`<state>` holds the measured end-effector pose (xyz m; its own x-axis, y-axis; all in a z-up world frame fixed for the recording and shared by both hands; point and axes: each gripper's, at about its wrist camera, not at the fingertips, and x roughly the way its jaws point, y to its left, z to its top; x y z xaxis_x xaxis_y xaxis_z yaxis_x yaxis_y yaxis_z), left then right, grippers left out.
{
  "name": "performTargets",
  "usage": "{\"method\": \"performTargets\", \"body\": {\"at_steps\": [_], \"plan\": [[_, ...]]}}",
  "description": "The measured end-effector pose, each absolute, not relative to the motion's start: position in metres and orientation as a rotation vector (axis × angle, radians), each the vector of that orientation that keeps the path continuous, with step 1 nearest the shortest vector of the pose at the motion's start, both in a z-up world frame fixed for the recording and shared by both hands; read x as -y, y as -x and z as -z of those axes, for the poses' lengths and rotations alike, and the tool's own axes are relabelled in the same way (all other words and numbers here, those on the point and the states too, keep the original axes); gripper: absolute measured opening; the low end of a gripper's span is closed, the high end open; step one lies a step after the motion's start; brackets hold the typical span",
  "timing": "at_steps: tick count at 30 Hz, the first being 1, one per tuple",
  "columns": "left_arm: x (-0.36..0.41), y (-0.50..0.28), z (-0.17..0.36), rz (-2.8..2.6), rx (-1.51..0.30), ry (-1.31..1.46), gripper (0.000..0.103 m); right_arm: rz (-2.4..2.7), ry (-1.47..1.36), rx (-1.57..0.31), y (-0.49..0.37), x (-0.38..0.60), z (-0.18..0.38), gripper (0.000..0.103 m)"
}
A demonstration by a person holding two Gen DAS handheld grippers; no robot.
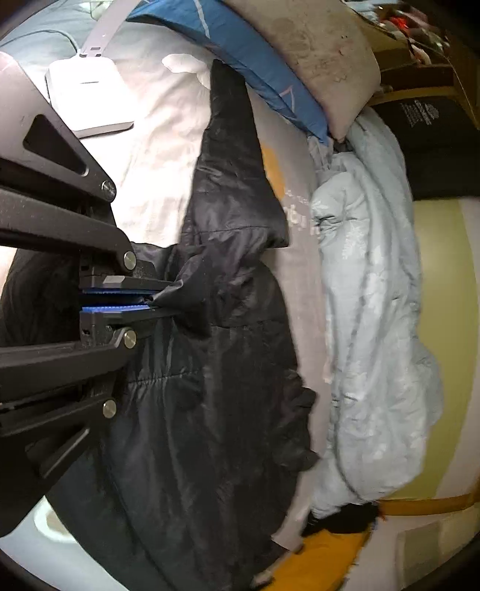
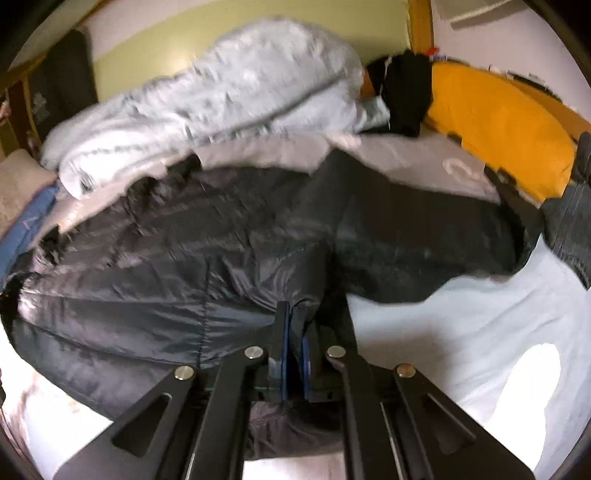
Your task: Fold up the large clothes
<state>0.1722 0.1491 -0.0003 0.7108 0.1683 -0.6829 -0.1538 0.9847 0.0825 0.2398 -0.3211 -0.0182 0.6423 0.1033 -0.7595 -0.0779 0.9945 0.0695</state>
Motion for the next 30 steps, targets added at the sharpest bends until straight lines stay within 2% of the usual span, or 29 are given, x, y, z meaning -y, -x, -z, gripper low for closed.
{"method": "performTargets", "body": {"at_steps": [1, 3, 4, 5, 6, 7, 8, 10, 12, 14, 17, 21, 23, 24, 25, 26, 27, 28, 29, 30], "plan": [[-0.15, -0.176, 0.008, -0.18, -0.786, -0.024, 0.005, -0.103, -0.028, -0.885, -0.24, 0.321, 0.022, 0.005], [-0.153, -0.18, 0.019, -0.208, -0.856, -0.02, 0.015, -0.094, -0.019, -0.903, -0.24, 0.322, 0.025, 0.006], [-0.156, -0.18, 0.019, -0.217, -0.873, 0.001, 0.025, -0.092, -0.015, -0.896, -0.238, 0.324, 0.022, 0.011], [-0.16, -0.177, 0.017, -0.222, -0.871, 0.036, 0.038, -0.084, -0.012, -0.881, -0.234, 0.327, 0.017, 0.027], [-0.165, -0.174, 0.014, -0.214, -0.859, 0.069, 0.045, -0.079, -0.016, -0.863, -0.231, 0.329, 0.013, 0.039], [-0.167, -0.17, 0.011, -0.214, -0.851, 0.086, 0.062, -0.079, -0.024, -0.846, -0.229, 0.331, 0.01, 0.058], [-0.17, -0.165, 0.007, -0.222, -0.844, 0.101, 0.072, -0.077, -0.033, -0.833, -0.227, 0.334, 0.008, 0.064], [-0.176, -0.158, 0.003, -0.212, -0.839, 0.138, 0.079, -0.077, -0.059, -0.84, -0.225, 0.341, 0.006, 0.066], [-0.182, -0.152, 0.002, -0.188, -0.863, 0.193, 0.088, -0.101, -0.112, -0.874, -0.225, 0.351, 0.008, 0.077], [-0.189, -0.147, 0.005, -0.173, -0.885, 0.253, 0.095, -0.127, -0.155, -0.906, -0.224, 0.357, 0.012, 0.078], [-0.196, -0.147, 0.019, -0.133, -0.97, 0.357, 0.095, -0.157, -0.198, -0.958, -0.223, 0.363, 0.021, 0.083], [-0.202, -0.151, 0.045, -0.055, -1.059, 0.474, 0.092, -0.201, -0.243, -1.038, -0.228, 0.366, 0.042, 0.083], [-0.201, -0.153, 0.053, 0.014, -1.066, 0.513, 0.068, -0.224, -0.263, -1.072, -0.23, 0.366, 0.051, 0.083], [-0.201, -0.153, 0.053, 0.023, -1.064, 0.519, 0.06, -0.244, -0.243, -1.079, -0.23, 0.363, 0.053, 0.082], [-0.202, -0.153, 0.052, 0.03, -1.056, 0.521, 0.04, -0.263, -0.215, -1.073, -0.229, 0.361, 0.051, 0.073], [-0.201, -0.152, 0.05, 0.055, -1.05, 0.532, 0.024, -0.29, -0.193, -1.063, -0.228, 0.358, 0.05, 0.055], [-0.198, -0.151, 0.047, 0.073, -1.046, 0.541, 0.02, -0.305, -0.198, -1.062, -0.227, 0.356, 0.05, 0.044], [-0.194, -0.149, 0.042, 0.064, -1.04, 0.52, 0.016, -0.312, -0.22, -1.064, -0.226, 0.356, 0.05, 0.022], [-0.188, -0.145, 0.035, 0.049, -1.03, 0.482, 0.014, -0.322, -0.246, -1.062, -0.224, 0.355, 0.049, 0.012], [-0.18, -0.14, 0.027, 0.027, -1.012, 0.428, 0.013, -0.314, -0.254, -1.041, -0.219, 0.354, 0.044, 0.011]]}}
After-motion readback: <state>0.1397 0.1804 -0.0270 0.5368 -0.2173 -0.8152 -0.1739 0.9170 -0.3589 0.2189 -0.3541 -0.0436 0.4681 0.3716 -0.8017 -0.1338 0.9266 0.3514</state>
